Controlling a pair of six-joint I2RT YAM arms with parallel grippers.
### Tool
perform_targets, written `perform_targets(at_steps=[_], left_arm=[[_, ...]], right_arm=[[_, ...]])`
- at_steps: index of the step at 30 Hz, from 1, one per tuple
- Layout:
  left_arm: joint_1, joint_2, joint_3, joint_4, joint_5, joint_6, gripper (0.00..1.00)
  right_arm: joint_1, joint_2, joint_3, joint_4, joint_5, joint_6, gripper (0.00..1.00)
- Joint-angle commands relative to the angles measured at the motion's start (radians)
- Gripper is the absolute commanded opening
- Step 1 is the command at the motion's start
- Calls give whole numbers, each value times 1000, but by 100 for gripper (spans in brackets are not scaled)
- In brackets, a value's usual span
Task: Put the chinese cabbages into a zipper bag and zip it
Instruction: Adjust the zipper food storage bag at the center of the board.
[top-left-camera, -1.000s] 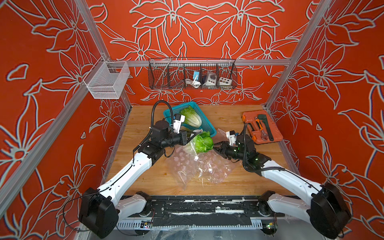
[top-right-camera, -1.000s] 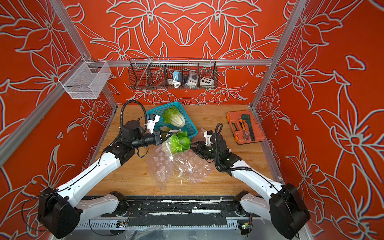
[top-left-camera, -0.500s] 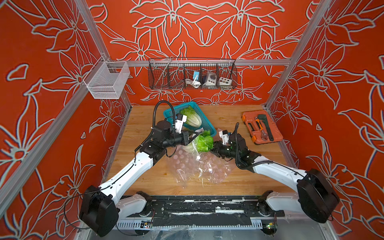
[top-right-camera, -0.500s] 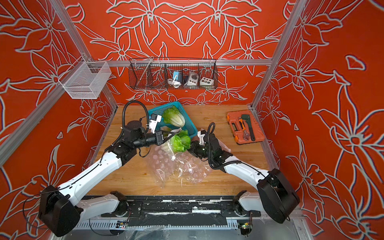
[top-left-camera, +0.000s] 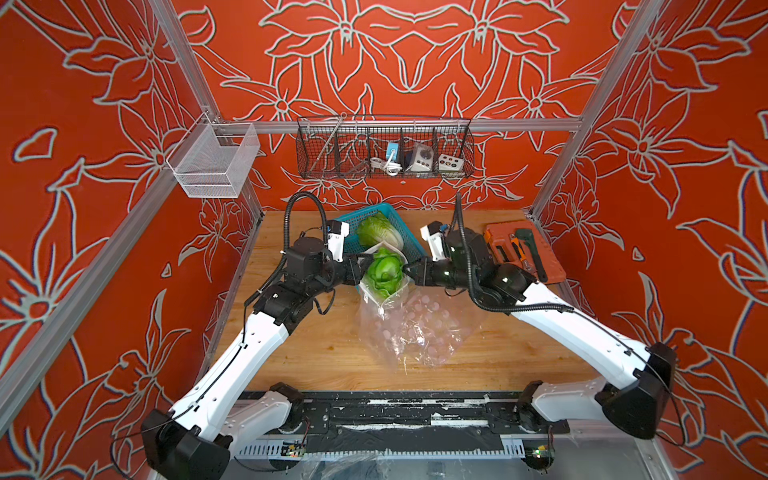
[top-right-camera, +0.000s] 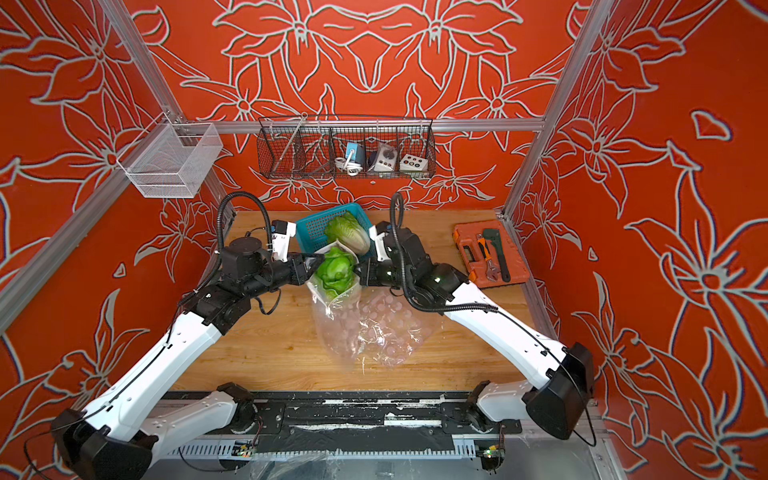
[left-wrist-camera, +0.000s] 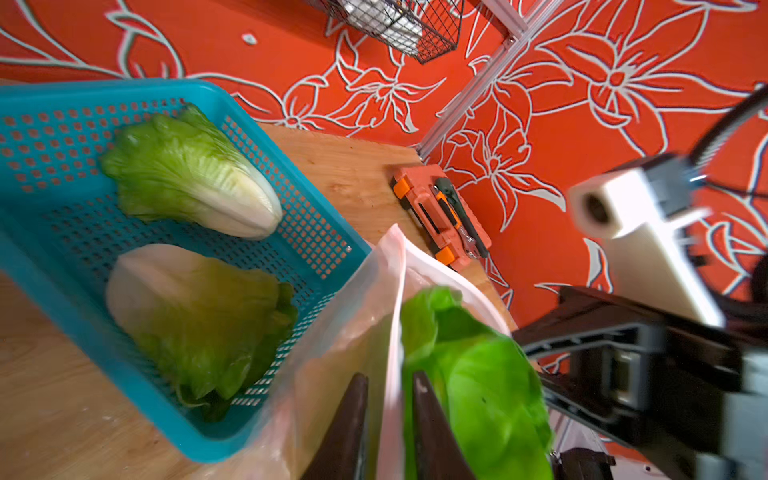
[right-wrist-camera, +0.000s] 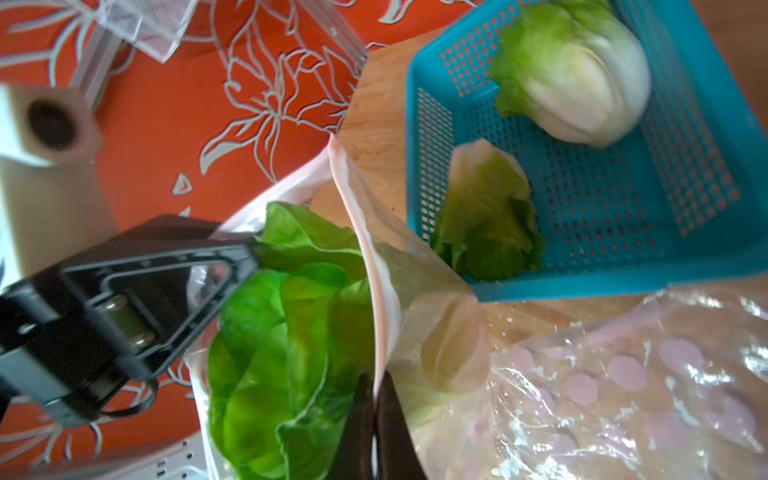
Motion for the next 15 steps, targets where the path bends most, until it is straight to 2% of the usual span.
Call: perform_targets(at_steps=[1, 6, 12, 13, 15], left_arm=[[25, -27, 62, -95, -130, 66, 20], [92, -101, 122, -199, -317, 115, 11], [107, -113, 161, -204, -306, 129, 7], [110, -106, 169, -216, -304, 129, 8], [117, -101, 195, -257, -293, 130, 20]], right_arm=[[28, 82, 102, -136, 38, -129, 0], [29, 154, 263, -184, 49, -171, 0], [37, 280, 382, -86, -154, -93, 0], [41, 308, 426, -92, -161, -92, 0], [44, 334, 475, -93, -160, -93, 0]])
